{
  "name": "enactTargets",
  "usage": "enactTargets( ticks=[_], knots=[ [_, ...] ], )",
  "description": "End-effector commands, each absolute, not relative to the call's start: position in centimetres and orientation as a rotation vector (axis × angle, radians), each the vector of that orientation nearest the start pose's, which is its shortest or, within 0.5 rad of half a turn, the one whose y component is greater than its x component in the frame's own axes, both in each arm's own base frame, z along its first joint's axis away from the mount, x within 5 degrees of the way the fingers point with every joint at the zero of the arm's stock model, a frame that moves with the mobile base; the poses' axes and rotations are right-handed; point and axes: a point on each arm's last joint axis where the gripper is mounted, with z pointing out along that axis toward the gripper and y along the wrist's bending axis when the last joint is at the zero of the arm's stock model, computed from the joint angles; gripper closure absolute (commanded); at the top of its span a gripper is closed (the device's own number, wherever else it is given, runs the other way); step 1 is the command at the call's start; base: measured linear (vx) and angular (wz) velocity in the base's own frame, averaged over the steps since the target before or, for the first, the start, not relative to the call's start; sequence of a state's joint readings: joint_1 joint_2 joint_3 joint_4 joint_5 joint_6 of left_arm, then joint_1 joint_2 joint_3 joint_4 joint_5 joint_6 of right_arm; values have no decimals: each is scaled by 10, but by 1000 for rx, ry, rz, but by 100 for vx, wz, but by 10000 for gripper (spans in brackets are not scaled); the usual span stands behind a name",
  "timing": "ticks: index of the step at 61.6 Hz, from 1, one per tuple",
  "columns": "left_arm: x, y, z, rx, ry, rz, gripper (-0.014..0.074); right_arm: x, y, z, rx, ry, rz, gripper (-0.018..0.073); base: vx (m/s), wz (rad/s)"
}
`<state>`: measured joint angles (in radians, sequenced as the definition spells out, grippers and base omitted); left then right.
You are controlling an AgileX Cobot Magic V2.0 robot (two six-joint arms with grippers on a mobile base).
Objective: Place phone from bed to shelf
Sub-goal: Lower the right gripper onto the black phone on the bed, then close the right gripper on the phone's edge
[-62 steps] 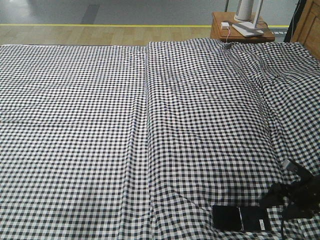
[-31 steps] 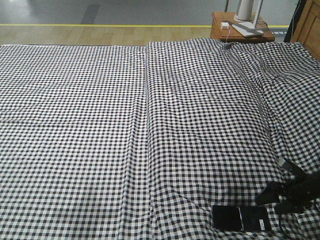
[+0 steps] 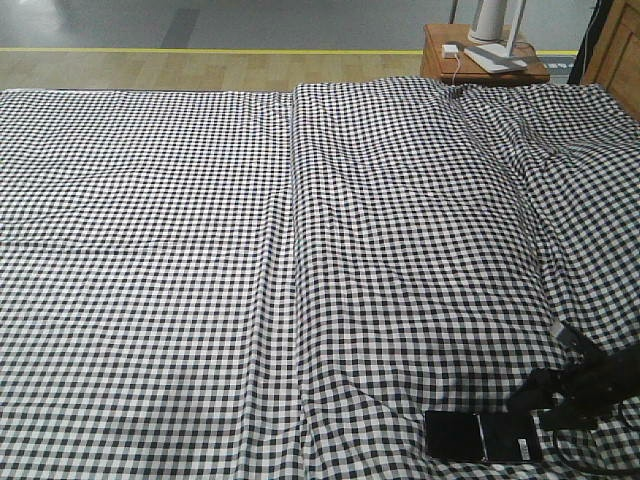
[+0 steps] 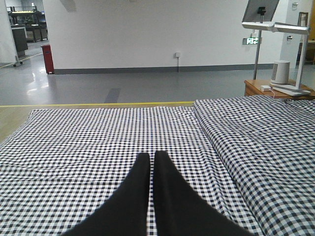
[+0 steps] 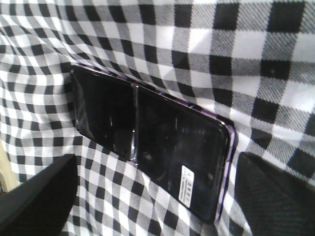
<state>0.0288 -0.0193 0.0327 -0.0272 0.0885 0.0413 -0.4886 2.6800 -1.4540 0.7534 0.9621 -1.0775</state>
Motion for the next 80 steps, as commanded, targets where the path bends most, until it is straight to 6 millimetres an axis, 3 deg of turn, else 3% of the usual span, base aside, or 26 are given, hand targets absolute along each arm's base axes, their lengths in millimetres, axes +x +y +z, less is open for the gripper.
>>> enactTargets(
  ticks=[1,20,46,59,68,80],
  knots=[
    [54,1,211,-22,1482,16,595,357,-130,-54,-29,2907,1106,-39,0,0],
    [54,1,211,-22,1482,16,595,351,-126,-75,-35,2916,1158,-36,0,0],
    [54,1,211,-22,1482,16,595,352,-110,-94,25,2729,1540,-36,0,0],
    [54,1,211,-22,1482,16,595,351,-106,-99,38,2684,1581,-16,0,0],
    [54,1,211,-22,1482,16,595,351,-106,-99,25,2678,1584,71,0,0],
    [54,1,211,-22,1482,16,595,350,-106,-97,14,2666,1610,363,0,0]
  ],
)
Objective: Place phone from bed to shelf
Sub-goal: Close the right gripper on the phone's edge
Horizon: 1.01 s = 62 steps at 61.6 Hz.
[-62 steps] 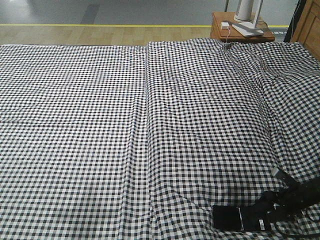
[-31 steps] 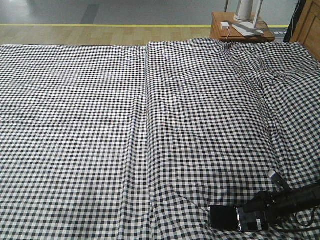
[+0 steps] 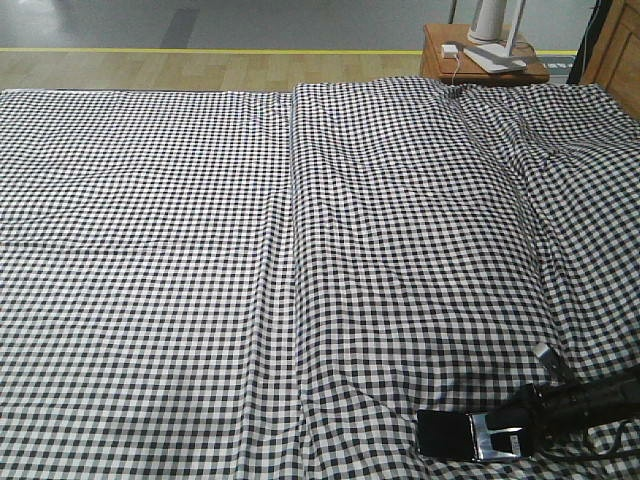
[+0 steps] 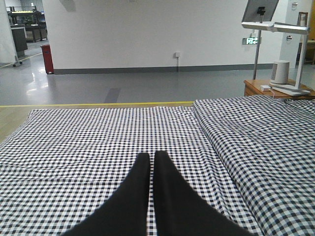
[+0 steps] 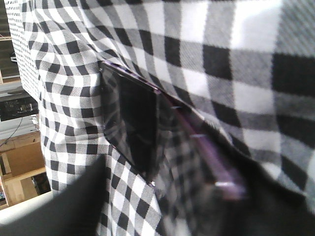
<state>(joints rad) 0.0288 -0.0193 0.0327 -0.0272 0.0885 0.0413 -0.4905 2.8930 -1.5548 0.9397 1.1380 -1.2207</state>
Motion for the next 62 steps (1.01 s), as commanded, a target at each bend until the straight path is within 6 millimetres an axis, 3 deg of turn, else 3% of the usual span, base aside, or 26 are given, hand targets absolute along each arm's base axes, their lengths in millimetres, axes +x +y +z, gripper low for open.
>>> enactTargets(
  ticks=[1,8,31,43,62],
  knots=[
    [54,1,211,-22,1482,16,595,350,-106,-97,13,2663,1618,389,0,0],
    [54,1,211,-22,1482,16,595,349,-106,-97,10,2666,1623,578,0,0],
    [54,1,211,-22,1482,16,595,350,-108,-87,21,2734,1608,564,0,0],
    [54,1,211,-22,1482,16,595,356,-111,-56,-40,2713,1551,564,0,0],
    [54,1,211,-22,1482,16,595,338,-99,-7,-135,2616,1542,563,0,0]
  ],
)
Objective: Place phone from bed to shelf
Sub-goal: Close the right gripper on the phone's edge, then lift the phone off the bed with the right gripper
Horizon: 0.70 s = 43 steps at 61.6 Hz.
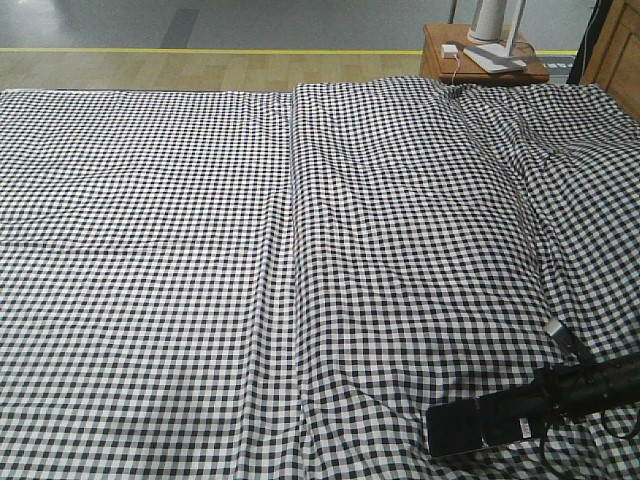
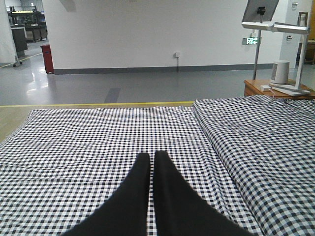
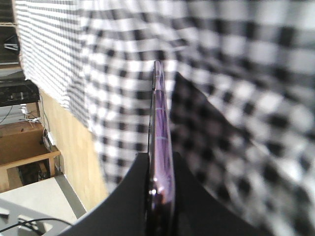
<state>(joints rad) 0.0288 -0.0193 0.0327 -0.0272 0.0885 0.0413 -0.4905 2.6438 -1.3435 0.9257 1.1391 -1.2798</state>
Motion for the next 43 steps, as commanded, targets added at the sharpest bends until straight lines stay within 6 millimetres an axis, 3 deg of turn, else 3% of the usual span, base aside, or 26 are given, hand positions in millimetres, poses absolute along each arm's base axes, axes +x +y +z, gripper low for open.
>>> enactTargets(
  ticks=[1,24,43],
  knots=[
    [54,1,211,-22,1482,16,595,337,-98,-5,-138,2614,1543,563,0,0],
    [54,1,211,-22,1482,16,595,321,-87,90,-226,2524,1390,563,0,0],
    [54,1,211,-22,1482,16,595,300,-74,187,-304,2395,1175,563,0,0]
  ],
)
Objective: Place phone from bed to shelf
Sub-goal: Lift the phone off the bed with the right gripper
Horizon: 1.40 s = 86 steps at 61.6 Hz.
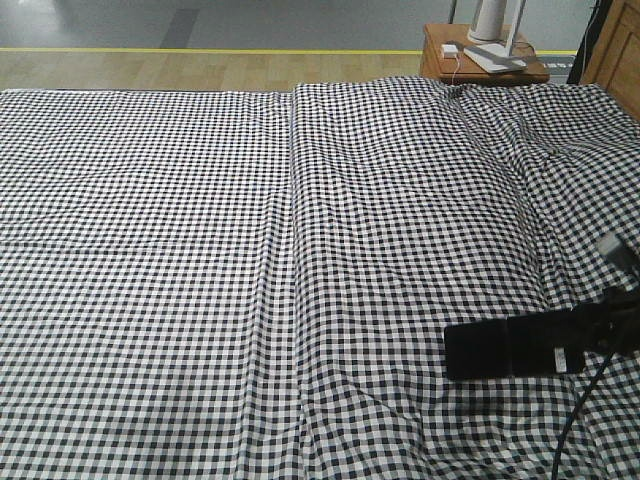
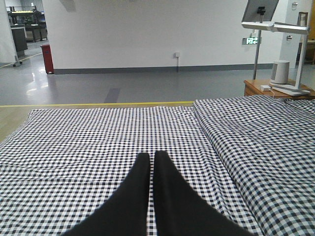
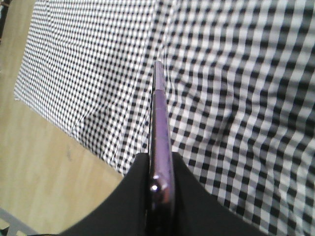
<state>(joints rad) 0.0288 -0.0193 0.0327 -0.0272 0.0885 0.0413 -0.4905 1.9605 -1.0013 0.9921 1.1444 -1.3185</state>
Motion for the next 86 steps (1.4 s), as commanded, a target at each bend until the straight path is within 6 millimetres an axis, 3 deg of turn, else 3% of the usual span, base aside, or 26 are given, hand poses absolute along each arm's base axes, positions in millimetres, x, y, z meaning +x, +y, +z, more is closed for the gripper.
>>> enactTargets(
  ticks=[1,11,20,31,43,63,86],
  knots=[
    [54,1,211,-22,1482,16,595,300,-73,191,-305,2391,1164,563,0,0],
    [54,1,211,-22,1482,16,595,285,-60,245,-353,2330,1037,563,0,0],
    [54,1,211,-22,1482,16,595,265,-19,293,-583,2227,936,563,0,0],
    [54,1,211,-22,1482,16,595,240,29,326,-760,2149,946,563,0,0],
    [54,1,211,-22,1482,16,595,216,66,343,-882,2104,1007,562,0,0],
    [54,1,211,-22,1482,16,595,183,107,362,-1043,1998,1138,561,0,0],
    [54,1,211,-22,1482,16,595,172,117,369,-1088,1940,1195,561,0,0]
  ],
)
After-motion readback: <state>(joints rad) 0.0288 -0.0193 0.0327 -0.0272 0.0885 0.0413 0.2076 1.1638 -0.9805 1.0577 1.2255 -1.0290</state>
